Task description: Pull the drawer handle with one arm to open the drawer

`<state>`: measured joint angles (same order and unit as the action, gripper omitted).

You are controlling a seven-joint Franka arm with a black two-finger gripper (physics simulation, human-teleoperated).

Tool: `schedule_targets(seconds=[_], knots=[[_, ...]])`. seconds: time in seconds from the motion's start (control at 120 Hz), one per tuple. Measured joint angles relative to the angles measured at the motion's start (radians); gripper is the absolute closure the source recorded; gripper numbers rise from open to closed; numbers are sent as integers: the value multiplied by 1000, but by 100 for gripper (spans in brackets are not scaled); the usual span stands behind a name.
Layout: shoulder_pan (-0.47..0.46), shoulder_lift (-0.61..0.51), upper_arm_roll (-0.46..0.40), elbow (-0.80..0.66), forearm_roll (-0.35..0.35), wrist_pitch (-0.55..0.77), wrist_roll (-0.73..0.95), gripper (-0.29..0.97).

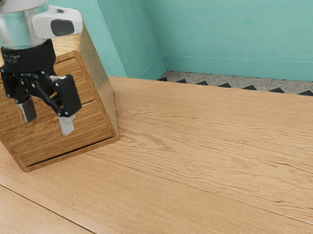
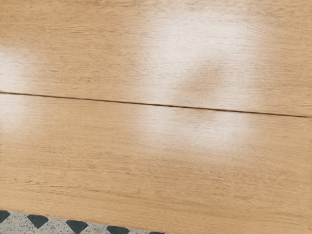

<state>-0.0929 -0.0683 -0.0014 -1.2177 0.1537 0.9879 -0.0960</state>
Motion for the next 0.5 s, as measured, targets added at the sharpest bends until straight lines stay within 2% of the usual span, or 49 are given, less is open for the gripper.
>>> schedule_targets(seconds=[0.117, 0.308, 0.433, 0.5], knots=[[7, -1, 12, -5, -4, 135, -27, 0], [34, 0, 56, 24, -43, 269, -10, 0], [53, 3, -35, 31, -63, 395, 162, 0], [7, 14, -73, 30, -73, 438, 260, 0]])
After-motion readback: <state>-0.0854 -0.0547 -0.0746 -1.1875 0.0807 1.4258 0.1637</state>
